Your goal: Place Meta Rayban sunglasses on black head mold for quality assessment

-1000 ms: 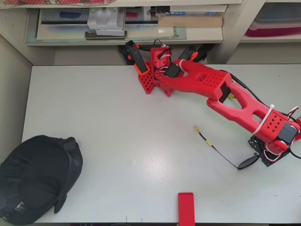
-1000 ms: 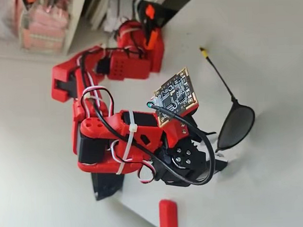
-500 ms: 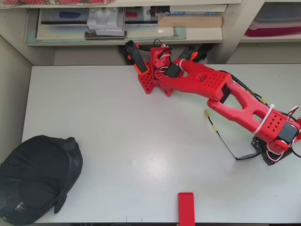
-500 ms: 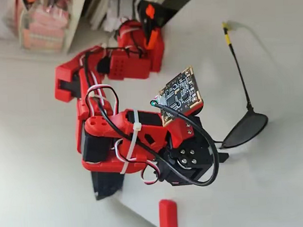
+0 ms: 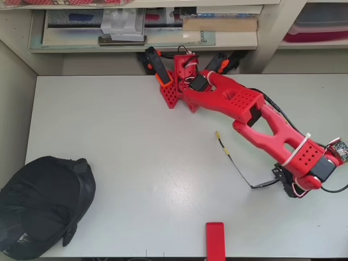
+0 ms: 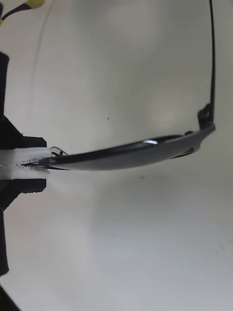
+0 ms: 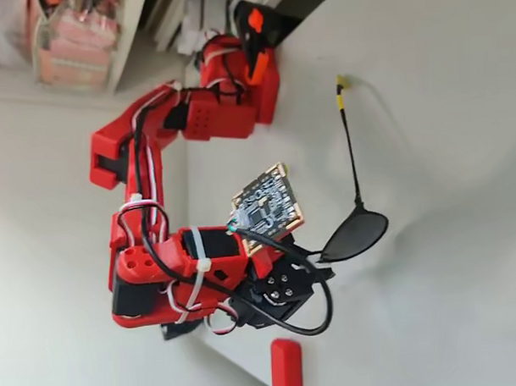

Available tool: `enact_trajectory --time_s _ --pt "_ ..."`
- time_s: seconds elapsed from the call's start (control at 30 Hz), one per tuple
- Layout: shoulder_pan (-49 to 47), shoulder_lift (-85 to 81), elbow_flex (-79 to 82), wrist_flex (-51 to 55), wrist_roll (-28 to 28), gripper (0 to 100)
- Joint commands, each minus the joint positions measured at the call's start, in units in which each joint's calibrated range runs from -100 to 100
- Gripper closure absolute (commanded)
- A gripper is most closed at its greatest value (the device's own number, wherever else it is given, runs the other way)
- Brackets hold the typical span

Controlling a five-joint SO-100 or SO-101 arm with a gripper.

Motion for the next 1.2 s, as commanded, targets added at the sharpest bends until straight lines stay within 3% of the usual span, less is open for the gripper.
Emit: enact_trajectory --time_s 0.0,0.1,0.23,0.43,0.67,0.87,1.17 --pt "4.1 -16.0 -4.8 3.0 -0.1 100" --pt "6.5 -17.0 -4.9 3.0 -2.3 100" --pt "9.2 -18.0 -5.4 3.0 -10.3 100" --pt "12.6 -20.1 -4.8 3.0 -28.5 100" --pt "16.1 -22.0 0.0 3.0 -45.9 100" --pt "17.6 -27.3 12.8 3.0 -63.4 100" --pt "15.6 -42.4 36.6 3.0 -81.6 100"
